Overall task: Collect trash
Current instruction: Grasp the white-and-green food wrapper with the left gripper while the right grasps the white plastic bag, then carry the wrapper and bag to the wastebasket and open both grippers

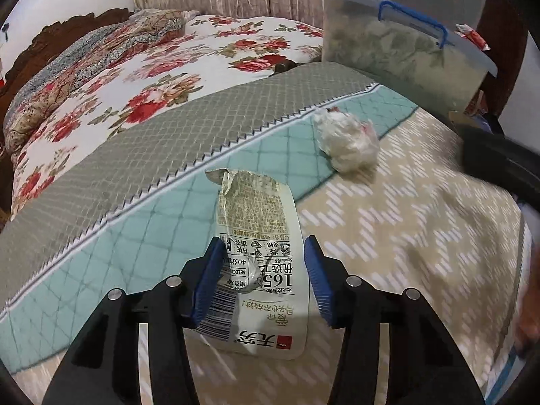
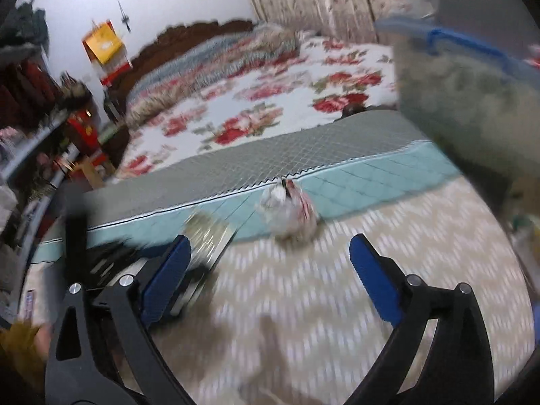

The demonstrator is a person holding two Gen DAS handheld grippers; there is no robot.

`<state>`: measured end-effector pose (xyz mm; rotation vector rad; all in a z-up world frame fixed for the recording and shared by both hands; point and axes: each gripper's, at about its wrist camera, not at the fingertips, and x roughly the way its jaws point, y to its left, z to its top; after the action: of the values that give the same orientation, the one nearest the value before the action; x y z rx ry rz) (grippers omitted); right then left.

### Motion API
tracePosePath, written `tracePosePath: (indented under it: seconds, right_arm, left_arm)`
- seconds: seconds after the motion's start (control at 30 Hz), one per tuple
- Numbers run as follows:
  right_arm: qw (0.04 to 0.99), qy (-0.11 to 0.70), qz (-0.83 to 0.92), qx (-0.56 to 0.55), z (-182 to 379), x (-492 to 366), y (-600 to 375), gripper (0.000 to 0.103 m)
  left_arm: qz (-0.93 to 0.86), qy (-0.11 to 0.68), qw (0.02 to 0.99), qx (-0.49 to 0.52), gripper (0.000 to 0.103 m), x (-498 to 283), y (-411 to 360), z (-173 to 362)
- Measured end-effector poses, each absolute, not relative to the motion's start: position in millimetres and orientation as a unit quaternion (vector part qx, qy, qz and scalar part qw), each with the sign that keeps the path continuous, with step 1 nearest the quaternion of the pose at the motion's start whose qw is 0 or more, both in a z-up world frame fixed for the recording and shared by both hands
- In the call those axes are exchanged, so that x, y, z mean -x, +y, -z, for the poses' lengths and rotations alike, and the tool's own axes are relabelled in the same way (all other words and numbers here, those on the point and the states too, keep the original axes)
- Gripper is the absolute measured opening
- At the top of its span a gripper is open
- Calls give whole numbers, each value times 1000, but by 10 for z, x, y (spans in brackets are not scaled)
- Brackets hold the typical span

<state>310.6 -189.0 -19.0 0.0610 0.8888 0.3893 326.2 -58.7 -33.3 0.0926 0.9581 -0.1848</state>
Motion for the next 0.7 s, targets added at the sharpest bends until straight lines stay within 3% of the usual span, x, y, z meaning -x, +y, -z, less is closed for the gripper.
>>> tracePosePath:
  seconds: [0.1,0.13,0.17,0.2,0.4,0.7]
  right_arm:
    - [876,456,-159,16,442,-3487,-1664,94]
    - [872,464,-153,22,506,-3550,-1637,85]
    - [867,473,-152,26,594,-3604,-1615,54]
    - [863,481,-154,28,651,-3608,-1610,45]
    - [856,474,-207,-3,622,-2971,-1762,41]
    - [856,439,-269,-52,373,-1320,-2186,41]
  left_arm:
    - [101,452,886,-27,46,-2967,-538,260]
    - [104,449,887,-22,45,-2843,-512,236]
    - [108,447,888,-17,45,-2733,-489,218]
    - [112,447,887,-13,45,-2650,-474,208]
    - [148,440,886,9,45,-2089,-386,129]
    - [211,424,880,27,45,-1657,-633,-58]
